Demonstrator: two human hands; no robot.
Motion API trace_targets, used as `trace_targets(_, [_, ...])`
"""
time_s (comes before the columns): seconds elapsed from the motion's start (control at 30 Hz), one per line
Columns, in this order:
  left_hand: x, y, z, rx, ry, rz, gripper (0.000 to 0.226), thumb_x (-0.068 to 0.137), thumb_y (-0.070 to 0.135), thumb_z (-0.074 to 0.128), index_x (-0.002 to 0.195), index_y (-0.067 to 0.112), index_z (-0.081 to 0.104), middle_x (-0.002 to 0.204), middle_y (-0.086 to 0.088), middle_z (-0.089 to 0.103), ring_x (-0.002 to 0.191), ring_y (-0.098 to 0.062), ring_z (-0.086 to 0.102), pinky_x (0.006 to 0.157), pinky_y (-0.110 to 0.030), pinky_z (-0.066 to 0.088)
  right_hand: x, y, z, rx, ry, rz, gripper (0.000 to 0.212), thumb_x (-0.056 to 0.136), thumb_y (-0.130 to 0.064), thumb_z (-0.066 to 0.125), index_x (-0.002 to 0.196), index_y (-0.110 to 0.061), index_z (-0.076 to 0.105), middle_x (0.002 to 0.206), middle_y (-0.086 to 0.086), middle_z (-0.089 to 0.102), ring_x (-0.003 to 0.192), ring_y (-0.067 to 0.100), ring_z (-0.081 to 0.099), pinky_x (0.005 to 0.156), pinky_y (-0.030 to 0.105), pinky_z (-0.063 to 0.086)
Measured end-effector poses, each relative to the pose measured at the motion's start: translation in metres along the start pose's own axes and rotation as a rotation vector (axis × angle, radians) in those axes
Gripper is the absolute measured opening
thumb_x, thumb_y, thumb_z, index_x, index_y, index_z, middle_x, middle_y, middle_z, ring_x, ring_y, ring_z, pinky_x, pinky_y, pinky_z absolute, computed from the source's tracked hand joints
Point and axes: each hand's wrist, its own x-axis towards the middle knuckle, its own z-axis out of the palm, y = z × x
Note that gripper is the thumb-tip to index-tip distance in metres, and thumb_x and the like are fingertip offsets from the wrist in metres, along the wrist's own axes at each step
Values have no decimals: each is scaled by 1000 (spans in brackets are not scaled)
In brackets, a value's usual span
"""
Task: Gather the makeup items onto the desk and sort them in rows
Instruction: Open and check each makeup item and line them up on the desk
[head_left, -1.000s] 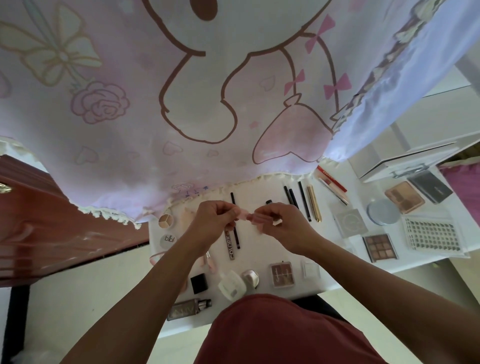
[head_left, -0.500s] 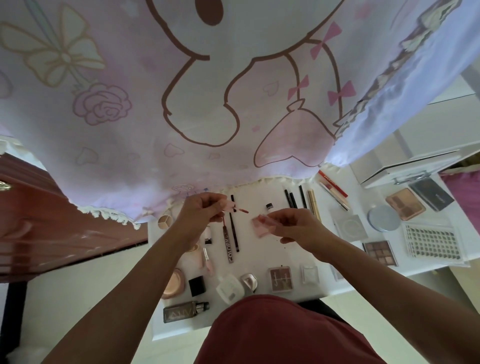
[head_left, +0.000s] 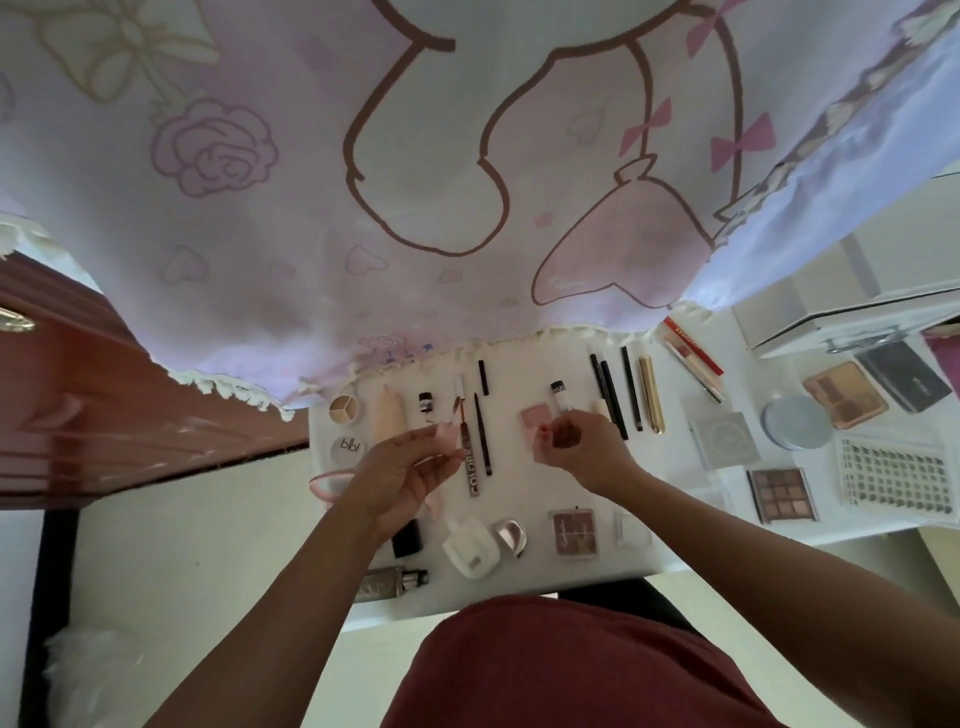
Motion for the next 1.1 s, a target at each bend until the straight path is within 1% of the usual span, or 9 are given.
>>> trace_targets(0.13, [-9,-20,-14,37,52,-38,15,86,-15,54,99,-13,60,87,-19,69,86,-32,68,69,-30,61,24,5,24,-111,-1,-102,15,84,-22,75,96,-19,67,94,-9,68,86,9,64,82,23,52])
trace_targets(0.23, [-14,-32,-25,93,81,-44,16,84,-14,58,98,-9,64,85,-17,71,84,-28,70,74,-29,60,39,5,38,-194,4,-152,15,85,-26,73,96,-17,68,91,-4,70,84,11,64,78,24,52])
trace_targets(0.37, [-22,-45,-38,198,132,-14,17,81,-9,64,95,-1,69,84,-10,72,80,-20,67,66,-24,57,49,8,52,-298,-7,-223,11,87,-27,71,91,-18,67,87,-3,67,85,15,61,79,28,51])
trace_targets(0.53, [-28,-53,-45,307,188,64,24,78,-5,71,102,-1,70,87,-8,73,79,-17,68,66,-23,54,48,13,56,-402,-32,-258,14,89,-24,68,100,-17,64,92,-4,55,92,18,53,81,29,44])
trace_targets(0.67, [-29,-54,-41,384,215,103,18,80,1,73,97,3,72,79,-3,74,68,-8,67,64,-20,53,42,17,49,-417,-65,-248,39,84,-11,69,121,-15,59,111,2,58,95,16,57,81,25,41])
trace_targets(0.8, [-24,-52,-36,435,204,127,15,81,4,73,96,6,72,80,-4,74,70,-10,66,63,-20,53,26,21,30,-391,13,-303,35,85,-10,68,118,-17,59,105,-3,60,84,14,60,82,34,51])
trace_targets(0.9, [-16,-52,-30,570,178,165,15,81,12,76,95,9,74,82,-2,74,70,-7,64,59,-17,50,15,23,21,-371,47,-266,27,88,-19,68,114,-21,61,99,-8,60,82,11,61,78,30,52])
trace_targets(0.97, [-8,-56,-24,691,173,189,13,80,16,78,91,11,75,77,3,73,64,-3,61,56,-16,47,9,26,19,-357,62,-220,24,87,-24,70,110,-21,64,95,-11,63,80,9,62,76,29,53])
trace_targets(1.1, [18,-78,-11,882,215,191,12,79,20,79,83,10,74,75,-1,71,65,-7,60,62,-20,46,-3,39,14,-358,45,-114,26,86,-28,70,111,-22,66,94,-11,65,82,10,62,81,32,53])
